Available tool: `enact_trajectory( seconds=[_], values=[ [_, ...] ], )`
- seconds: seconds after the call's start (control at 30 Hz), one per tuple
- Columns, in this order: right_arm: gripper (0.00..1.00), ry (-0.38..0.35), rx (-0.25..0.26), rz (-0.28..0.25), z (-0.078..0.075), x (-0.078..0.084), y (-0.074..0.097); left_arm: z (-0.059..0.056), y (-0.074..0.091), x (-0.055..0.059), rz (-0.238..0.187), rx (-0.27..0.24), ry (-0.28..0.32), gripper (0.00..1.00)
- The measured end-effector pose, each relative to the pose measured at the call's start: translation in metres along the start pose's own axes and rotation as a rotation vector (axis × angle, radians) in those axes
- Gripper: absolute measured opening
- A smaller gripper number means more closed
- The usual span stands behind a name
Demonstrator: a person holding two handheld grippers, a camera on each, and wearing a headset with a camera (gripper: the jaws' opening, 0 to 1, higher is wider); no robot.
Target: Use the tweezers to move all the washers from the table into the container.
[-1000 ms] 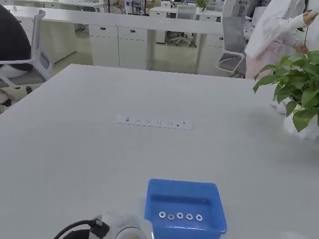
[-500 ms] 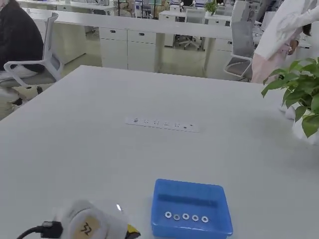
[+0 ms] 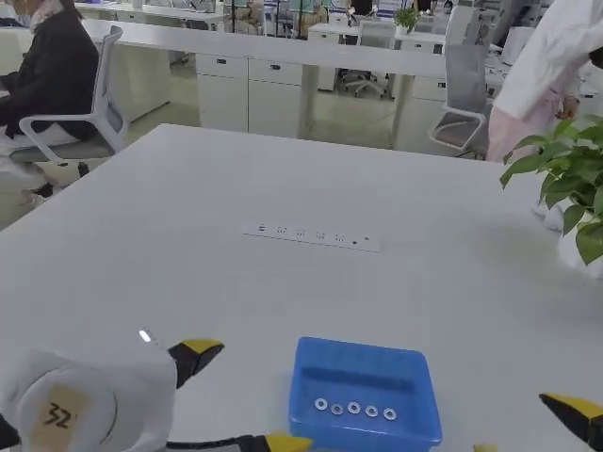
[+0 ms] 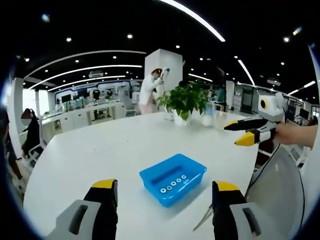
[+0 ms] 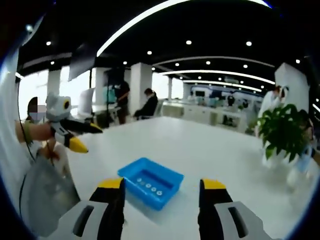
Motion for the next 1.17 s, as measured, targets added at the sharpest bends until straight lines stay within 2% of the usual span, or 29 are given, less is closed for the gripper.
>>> enact_trajectory(
  seconds=[0.1,0.2,0.4,0.57,0.67,0.8,0.93,1.1,1.17],
  values=[
    [0.62,-0.009,0.032,-0.044,-0.004,-0.013,0.005,0.001,0.004,-0.009,-0.049,-0.027,0.014,0.82],
    [0.63,0.012,0.059,-0.043,-0.006,-0.019,0.008,0.001,0.008,-0.016,-0.1,-0.042,0.021,0.84],
    [0.73,-0.019,0.112,-0.091,-0.013,-0.027,0.012,0.003,0.012,-0.026,-0.138,-0.081,0.01,0.93],
    [0.79,-0.048,0.144,-0.113,-0.016,-0.029,0.015,0.003,0.018,-0.035,-0.193,-0.112,-0.001,0.97],
    [0.82,-0.037,0.173,-0.116,-0.018,-0.029,0.018,0.004,0.021,-0.039,-0.224,-0.135,-0.005,0.99],
    [0.89,-0.03,0.218,-0.117,-0.021,-0.029,0.021,0.006,0.023,-0.04,-0.243,-0.139,0.014,0.99],
    [0.93,-0.062,0.242,-0.134,-0.023,-0.029,0.024,0.007,0.024,-0.039,-0.248,-0.149,0.024,0.99],
    [0.96,-0.099,0.258,-0.127,-0.027,-0.027,0.026,0.006,0.026,-0.035,-0.251,-0.173,0.032,0.99],
    [0.97,-0.107,0.268,-0.122,-0.028,-0.027,0.027,0.006,0.028,-0.033,-0.271,-0.18,0.054,0.99]
  ],
)
Point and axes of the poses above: the centre of the closed fingertips' face, and the gripper's own axes: y roughly backward along the fingers, z roughly to its left, x roughly out of its underside, the point moved 9 cm from there along y, roughly backward along the fingers, and after that the axes turned 7 degrees about x, right-handed, at the moved point
